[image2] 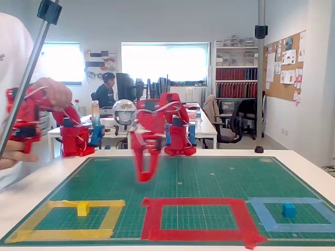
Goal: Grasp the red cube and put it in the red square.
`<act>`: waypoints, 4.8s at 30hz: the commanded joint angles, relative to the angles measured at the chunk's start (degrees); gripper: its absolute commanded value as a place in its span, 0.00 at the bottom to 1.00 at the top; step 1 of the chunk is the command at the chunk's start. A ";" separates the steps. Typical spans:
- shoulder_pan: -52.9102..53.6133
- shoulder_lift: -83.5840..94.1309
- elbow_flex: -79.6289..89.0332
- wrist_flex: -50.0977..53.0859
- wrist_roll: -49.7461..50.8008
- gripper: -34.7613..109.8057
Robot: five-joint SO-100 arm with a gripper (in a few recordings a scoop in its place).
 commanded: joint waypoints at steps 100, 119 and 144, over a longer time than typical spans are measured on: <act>-14.41 -22.32 -28.83 -15.82 3.52 0.32; -13.27 -22.32 -31.29 -22.06 3.25 0.32; -12.13 -22.32 -34.37 -22.76 3.08 0.32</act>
